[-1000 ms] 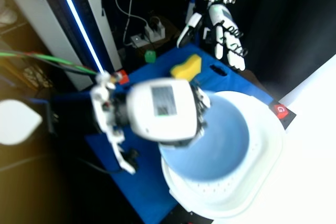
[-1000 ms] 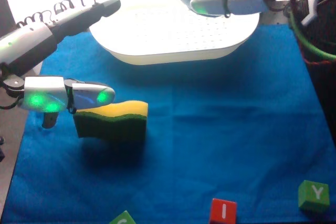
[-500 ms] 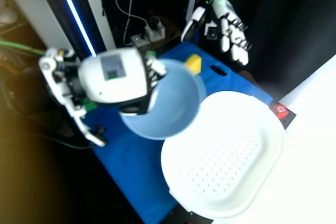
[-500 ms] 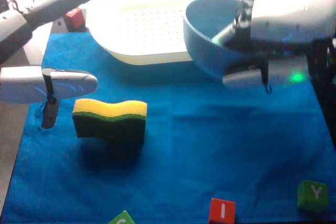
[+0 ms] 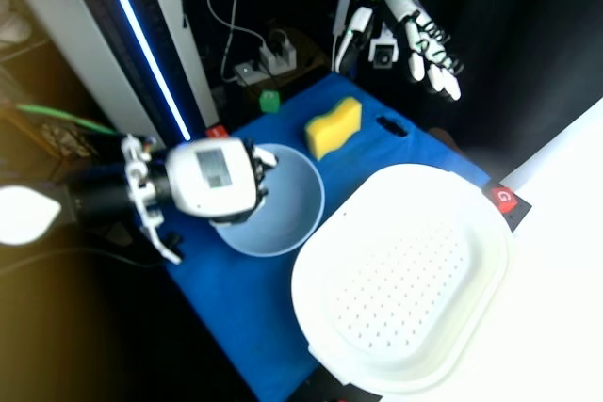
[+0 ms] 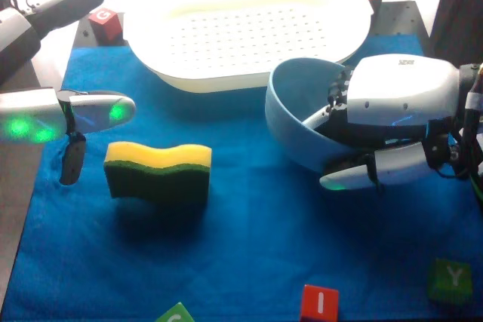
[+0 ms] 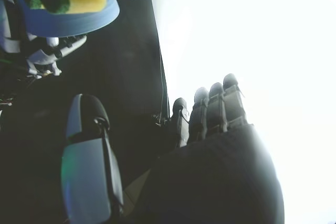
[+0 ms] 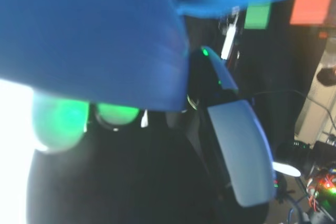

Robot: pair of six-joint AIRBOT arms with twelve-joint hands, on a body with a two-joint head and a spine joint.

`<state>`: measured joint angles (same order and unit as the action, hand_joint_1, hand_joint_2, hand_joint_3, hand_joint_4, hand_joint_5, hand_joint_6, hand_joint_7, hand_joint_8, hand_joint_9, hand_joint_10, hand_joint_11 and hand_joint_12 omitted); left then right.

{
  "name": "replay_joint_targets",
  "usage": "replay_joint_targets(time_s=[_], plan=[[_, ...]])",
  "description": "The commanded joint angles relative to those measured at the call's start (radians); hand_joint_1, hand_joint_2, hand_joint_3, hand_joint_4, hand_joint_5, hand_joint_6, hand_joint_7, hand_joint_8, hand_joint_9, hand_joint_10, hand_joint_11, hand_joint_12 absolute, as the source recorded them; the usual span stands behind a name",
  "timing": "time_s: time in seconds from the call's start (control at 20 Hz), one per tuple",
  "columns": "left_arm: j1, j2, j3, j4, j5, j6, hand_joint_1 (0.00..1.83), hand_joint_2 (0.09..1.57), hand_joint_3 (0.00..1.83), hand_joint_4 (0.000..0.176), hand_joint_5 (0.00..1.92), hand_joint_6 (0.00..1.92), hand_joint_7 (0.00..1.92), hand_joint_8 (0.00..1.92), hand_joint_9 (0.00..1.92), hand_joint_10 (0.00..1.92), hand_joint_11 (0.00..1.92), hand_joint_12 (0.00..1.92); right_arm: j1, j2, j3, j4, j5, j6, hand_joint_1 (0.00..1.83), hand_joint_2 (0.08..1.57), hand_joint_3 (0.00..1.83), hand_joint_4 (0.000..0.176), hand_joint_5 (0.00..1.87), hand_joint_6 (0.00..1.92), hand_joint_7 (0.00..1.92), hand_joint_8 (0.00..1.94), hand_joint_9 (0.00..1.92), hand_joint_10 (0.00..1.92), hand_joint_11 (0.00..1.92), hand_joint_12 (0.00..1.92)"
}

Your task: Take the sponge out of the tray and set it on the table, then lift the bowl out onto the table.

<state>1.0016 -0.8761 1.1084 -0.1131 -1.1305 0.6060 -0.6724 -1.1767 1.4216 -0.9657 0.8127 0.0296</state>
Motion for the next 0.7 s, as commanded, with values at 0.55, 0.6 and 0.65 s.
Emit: replay_joint_targets(time_s=[0.55,0.6,0.65], plan=[[-0.006,-0.002,-0.003,-0.018,-0.129,-0.004,0.67,0.97,0.0,0.123,0.13,0.0,0.1,0.0,0.08,0.0,0.08,0.05,-0.009,0.072,-0.069,-0.041,0.142,0.119,0.0,1.51,0.0,0.0,0.55,0.76,0.89,0.85,0.9,1.15,0.8,1.49],[-0.006,-0.002,-0.003,-0.019,-0.129,-0.004,0.67,0.97,0.0,0.125,0.13,0.0,0.1,0.0,0.07,0.0,0.07,0.05,-0.009,0.071,-0.069,-0.041,0.142,0.119,0.0,1.47,0.0,0.0,0.49,0.48,0.81,0.62,0.8,0.9,0.64,1.34],[-0.006,-0.003,-0.003,-0.019,-0.129,-0.004,0.65,0.97,0.0,0.124,0.13,0.0,0.11,0.0,0.06,0.0,0.08,0.05,-0.009,0.071,-0.068,-0.041,0.142,0.119,0.0,1.4,0.0,0.0,0.47,0.27,0.72,0.28,0.7,0.51,0.44,1.14]])
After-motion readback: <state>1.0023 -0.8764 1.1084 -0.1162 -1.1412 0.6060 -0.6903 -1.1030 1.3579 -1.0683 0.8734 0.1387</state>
